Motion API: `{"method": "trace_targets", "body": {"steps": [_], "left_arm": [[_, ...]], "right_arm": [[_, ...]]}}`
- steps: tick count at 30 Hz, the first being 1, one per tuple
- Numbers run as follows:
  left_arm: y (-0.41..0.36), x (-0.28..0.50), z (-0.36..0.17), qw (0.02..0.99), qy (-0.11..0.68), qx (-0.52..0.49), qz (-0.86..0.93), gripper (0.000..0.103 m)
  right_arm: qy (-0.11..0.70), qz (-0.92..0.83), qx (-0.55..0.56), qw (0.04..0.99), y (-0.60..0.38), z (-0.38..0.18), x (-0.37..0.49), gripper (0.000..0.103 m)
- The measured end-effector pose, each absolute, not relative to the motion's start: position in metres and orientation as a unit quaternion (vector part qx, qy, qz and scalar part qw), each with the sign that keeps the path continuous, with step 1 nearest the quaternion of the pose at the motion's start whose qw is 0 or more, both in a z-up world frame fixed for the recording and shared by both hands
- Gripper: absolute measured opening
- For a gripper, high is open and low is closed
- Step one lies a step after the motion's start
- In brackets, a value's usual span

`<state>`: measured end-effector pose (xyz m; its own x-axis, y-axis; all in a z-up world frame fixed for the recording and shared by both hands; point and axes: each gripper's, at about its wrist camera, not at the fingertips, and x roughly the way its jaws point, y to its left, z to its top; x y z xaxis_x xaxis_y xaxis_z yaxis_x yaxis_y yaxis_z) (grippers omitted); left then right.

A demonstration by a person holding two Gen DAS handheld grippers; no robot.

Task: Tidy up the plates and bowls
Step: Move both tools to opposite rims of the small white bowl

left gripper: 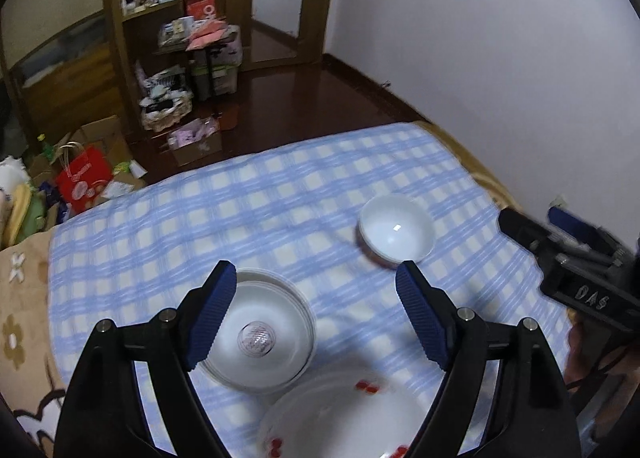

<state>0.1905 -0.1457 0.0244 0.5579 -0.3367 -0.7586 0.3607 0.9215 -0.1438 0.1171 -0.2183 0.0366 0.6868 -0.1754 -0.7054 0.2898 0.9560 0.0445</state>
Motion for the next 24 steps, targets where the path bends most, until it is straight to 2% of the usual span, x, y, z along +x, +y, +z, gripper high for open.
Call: {"method": "trace_targets", "body": {"steps": [5,13,22,24], "left_arm": [[-0.159,0.208,0.023,0.904,0.388,0.008,-0.181,0.081],[-0.192,0.251,-0.018,0.879,0.431,0.037,-0.202,0.081],[-0.215,0.291,-0.052,0.862,0.466,0.044,-0.197,0.081],[-0.221,0.297,-0.06,0.853,0.48,0.037,-0.202,0.081]], "right_arm": [[0.376,-0.132,0.1,0.912,-0.244,0.025,0.134,0.103],[0.363,-0.124,0.128,0.914,-0.277,0.006,0.158,0.103],[0.389,-0.119,0.153,0.901,-0.299,-0.038,0.186,0.103],[0.394,-0.119,0.155,0.898,-0.302,-0.045,0.19,0.099]]}}
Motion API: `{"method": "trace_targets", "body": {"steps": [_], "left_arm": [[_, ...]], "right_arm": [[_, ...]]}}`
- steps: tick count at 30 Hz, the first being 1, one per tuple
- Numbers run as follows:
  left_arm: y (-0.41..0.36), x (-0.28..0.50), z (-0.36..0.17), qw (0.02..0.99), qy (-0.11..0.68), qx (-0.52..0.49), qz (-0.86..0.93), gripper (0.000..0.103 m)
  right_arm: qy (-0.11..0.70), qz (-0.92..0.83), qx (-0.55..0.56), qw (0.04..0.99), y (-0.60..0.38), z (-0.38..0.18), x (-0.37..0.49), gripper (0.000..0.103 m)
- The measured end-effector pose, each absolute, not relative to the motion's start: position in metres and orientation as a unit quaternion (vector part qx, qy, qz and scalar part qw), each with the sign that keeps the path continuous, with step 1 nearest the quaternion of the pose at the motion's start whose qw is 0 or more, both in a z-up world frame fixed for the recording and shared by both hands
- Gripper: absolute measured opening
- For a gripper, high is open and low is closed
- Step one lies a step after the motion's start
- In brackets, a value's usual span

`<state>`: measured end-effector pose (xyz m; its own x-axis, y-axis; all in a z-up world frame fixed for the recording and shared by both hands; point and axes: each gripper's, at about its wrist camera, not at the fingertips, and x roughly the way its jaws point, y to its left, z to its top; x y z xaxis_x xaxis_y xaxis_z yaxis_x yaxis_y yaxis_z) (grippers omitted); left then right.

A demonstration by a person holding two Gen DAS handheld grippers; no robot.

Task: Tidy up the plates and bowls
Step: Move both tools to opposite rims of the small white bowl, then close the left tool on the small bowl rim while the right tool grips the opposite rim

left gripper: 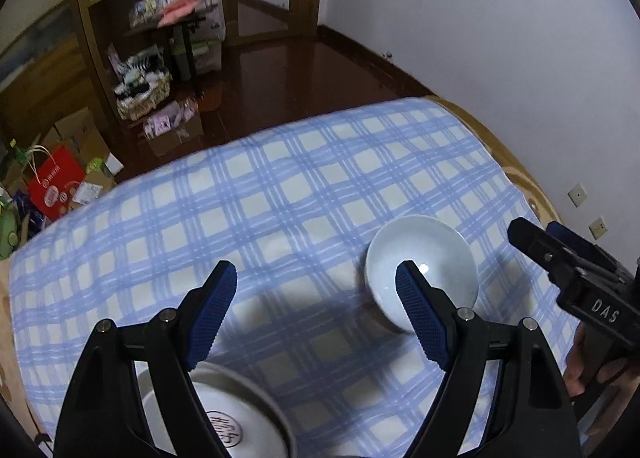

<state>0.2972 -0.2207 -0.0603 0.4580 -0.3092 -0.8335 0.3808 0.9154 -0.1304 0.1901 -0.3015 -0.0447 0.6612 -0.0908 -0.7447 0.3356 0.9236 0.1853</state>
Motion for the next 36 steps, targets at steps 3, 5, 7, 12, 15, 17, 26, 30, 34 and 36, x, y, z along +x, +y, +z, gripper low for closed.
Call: {"method": "trace_targets", "body": {"steps": [3,5,7,12,15,17,26,30,34,36], "left_arm": [[-0.228,0.304,-0.071,0.847,0.492,0.042,-0.199,0.081],[-0.232,0.307,-0.078,0.844,0.496,0.046,-0.198,0.081],[-0.235,0.31,-0.084,0.843,0.499,0.052,-0.196,0.081],[-0.244,0.317,-0.105,0.828,0.517,0.056,-0.207,0.081],[-0.246,0.321,-0.112,0.82,0.529,0.037,-0.215,0.081],[-0.247,0.324,-0.116,0.817,0.536,0.029,-0.21,0.08],[-0.262,0.318,-0.125,0.809,0.543,0.033,-0.222,0.047],[-0.269,0.314,-0.13,0.801,0.551,0.048,-0.228,0.04],[-0.273,0.313,-0.136,0.801,0.555,0.05,-0.22,0.029],[-0.274,0.313,-0.141,0.795,0.562,0.04,-0.224,0.018]], "right_arm": [[0.396,-0.111,0.175,0.894,-0.306,-0.054,0.195,0.097],[0.399,-0.111,0.177,0.893,-0.308,-0.06,0.199,0.096],[0.404,-0.114,0.166,0.892,-0.307,-0.065,0.202,0.092],[0.425,-0.112,0.168,0.882,-0.311,-0.079,0.209,0.084],[0.435,-0.111,0.162,0.879,-0.311,-0.087,0.212,0.083],[0.445,-0.108,0.166,0.873,-0.311,-0.094,0.214,0.083],[0.486,-0.09,0.2,0.846,-0.311,-0.122,0.22,0.048],[0.492,-0.091,0.215,0.838,-0.315,-0.129,0.218,0.04],[0.498,-0.078,0.23,0.832,-0.317,-0.135,0.217,0.025],[0.5,-0.071,0.237,0.83,-0.316,-0.137,0.217,0.021]]}}
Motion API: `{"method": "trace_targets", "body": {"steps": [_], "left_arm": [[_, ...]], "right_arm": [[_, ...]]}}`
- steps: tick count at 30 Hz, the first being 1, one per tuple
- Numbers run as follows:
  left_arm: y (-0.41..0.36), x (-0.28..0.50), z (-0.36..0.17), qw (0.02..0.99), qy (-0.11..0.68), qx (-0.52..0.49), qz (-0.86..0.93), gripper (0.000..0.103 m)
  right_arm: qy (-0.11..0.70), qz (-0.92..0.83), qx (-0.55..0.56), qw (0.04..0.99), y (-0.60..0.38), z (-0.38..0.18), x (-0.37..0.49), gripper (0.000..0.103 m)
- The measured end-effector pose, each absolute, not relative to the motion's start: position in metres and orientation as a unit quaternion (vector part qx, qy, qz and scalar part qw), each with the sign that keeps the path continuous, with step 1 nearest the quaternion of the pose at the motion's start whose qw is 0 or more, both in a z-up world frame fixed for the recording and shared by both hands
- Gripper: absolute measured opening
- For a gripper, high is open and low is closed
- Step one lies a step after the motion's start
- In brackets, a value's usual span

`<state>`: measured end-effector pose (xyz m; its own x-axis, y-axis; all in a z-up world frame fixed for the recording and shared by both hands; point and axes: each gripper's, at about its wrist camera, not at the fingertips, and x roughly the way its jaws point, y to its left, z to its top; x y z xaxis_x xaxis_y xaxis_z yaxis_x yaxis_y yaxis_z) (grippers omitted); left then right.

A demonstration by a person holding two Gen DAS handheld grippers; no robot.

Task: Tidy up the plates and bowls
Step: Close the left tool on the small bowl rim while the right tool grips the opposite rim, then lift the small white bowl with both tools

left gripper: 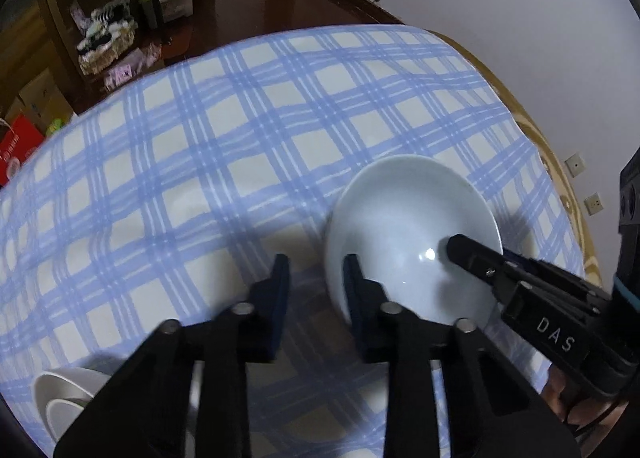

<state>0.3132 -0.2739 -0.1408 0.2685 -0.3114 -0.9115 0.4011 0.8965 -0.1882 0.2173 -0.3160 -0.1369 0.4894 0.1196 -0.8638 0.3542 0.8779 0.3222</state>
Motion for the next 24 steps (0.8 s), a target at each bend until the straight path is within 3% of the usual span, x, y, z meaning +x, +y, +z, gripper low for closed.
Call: {"method": "trace_targets", "body": {"steps": [5,11,24], "left_arm": [[-0.284,0.301,-0.137,0.809,0.539,0.076,-0.22,0.011],[-0.281,0.294,-0.126,0.823,0.523,0.076,-0.207,0.007],[-0.259,0.279,-0.11,0.825,0.53,0.056,-0.19,0.007]], "right_arm": [[0.514,-0.057,0.248,0.819,-0.308,-0.144,0.22,0.013],[0.518,-0.072,0.225,0.822,-0.303,-0.138,0.218,0.01],[0.514,-0.069,0.212,0.828,-0.287,-0.116,0.209,0.009]]}}
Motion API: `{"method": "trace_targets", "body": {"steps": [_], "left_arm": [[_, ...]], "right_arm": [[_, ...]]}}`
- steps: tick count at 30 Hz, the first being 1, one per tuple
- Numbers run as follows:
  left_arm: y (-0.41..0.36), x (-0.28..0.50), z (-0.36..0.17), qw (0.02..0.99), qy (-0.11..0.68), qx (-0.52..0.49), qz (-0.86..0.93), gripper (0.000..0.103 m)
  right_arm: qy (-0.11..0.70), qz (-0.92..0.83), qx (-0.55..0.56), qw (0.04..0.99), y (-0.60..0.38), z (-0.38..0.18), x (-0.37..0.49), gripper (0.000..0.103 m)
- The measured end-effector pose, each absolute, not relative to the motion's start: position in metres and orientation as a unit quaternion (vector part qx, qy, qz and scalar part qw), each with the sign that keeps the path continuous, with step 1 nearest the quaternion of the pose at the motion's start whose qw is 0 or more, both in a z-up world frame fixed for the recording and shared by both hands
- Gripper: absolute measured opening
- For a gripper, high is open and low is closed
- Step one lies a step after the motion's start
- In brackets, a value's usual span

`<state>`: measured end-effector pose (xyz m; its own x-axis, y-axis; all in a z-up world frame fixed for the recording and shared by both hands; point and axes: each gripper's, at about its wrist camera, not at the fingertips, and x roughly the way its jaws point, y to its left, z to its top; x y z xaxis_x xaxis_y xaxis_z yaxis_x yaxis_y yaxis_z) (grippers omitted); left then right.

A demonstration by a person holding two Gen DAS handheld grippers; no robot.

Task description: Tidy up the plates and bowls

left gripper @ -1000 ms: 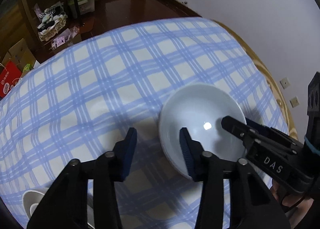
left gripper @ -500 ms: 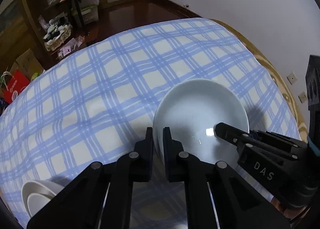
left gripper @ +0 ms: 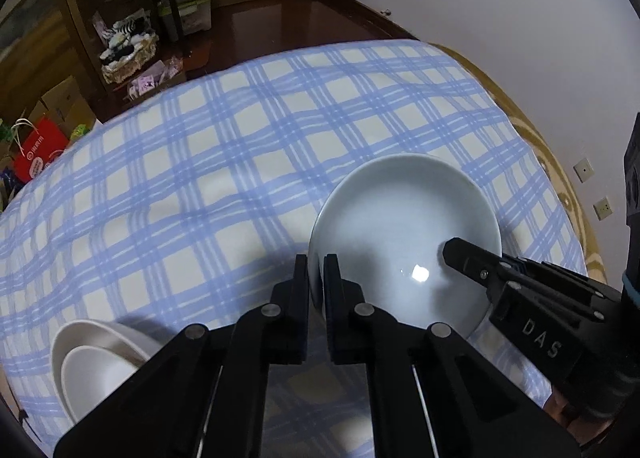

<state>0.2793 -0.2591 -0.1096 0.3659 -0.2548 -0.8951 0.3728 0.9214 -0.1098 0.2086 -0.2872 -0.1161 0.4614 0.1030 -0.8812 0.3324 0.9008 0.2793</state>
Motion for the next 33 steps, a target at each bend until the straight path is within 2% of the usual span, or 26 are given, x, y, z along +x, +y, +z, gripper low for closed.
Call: {"method": "trace_targets", "body": {"steps": [13,33], "left_arm": [[-0.225,0.258,-0.068,0.832,0.516,0.046,-0.198,0.007],[-0.134,0.212,-0.021,0.85,0.5,0.012,-0.163,0.007]], "right_arm": [[0.492,-0.052,0.227,0.839,-0.261,-0.081,0.187,0.009],[0.464,-0.01,0.171,0.869,-0.171,-0.038,0.157,0.01]]}}
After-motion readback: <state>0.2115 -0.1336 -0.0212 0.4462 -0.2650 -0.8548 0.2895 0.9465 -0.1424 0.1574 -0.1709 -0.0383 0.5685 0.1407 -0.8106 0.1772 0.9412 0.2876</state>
